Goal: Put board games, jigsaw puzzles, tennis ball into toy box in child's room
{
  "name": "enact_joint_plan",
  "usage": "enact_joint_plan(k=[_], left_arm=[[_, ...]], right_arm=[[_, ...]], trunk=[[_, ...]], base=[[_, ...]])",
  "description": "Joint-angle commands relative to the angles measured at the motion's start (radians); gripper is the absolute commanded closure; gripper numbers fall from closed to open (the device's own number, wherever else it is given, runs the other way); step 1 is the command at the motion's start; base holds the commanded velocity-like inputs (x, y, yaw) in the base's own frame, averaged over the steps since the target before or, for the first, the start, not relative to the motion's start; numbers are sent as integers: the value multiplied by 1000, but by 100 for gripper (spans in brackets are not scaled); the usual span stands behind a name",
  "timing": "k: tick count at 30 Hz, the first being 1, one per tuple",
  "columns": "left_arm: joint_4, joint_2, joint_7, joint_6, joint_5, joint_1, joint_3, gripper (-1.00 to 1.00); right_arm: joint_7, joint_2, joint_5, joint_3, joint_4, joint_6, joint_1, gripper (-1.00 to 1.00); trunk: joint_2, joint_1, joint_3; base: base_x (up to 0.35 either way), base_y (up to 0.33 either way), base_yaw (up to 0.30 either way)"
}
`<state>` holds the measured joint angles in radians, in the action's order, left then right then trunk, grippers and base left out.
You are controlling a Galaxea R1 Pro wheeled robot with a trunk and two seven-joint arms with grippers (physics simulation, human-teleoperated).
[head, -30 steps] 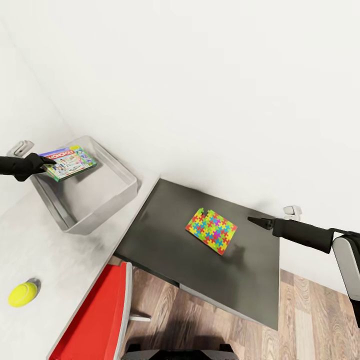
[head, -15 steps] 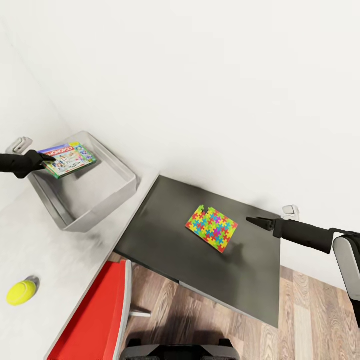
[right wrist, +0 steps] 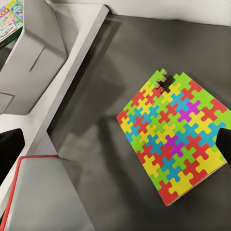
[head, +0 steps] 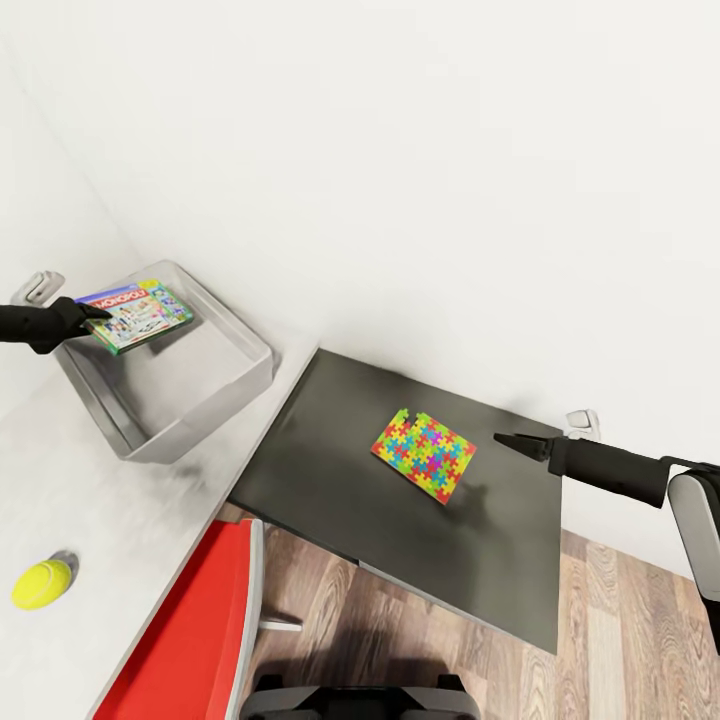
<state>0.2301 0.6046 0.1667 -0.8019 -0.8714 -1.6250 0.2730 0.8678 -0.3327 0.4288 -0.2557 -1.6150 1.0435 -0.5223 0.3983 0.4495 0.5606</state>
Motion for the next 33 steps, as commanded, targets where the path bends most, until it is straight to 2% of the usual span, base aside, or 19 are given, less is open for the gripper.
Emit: enact_joint_plan(k=[1, 13, 23, 33], left_arm=[[0, 0, 11, -1, 8, -1, 3, 100], [35, 2, 45, 1, 14, 0, 8, 100], [42, 4, 51, 4, 19, 1, 11, 100], [43, 7, 51, 5, 20, 6, 12, 100]], right_arm=[[6, 0, -4, -1, 0, 4, -1, -100], [6, 1, -5, -3, 0, 4, -1, -100], [6, 2, -5, -3, 0, 4, -1, -100], [6, 2, -5, -4, 0, 4, -1, -100]], trunk=[[2, 1, 2], [2, 1, 14], [2, 1, 29], [2, 1, 32]], base=[[0, 0, 0], [0, 0, 0], [0, 0, 0], [0, 0, 0]])
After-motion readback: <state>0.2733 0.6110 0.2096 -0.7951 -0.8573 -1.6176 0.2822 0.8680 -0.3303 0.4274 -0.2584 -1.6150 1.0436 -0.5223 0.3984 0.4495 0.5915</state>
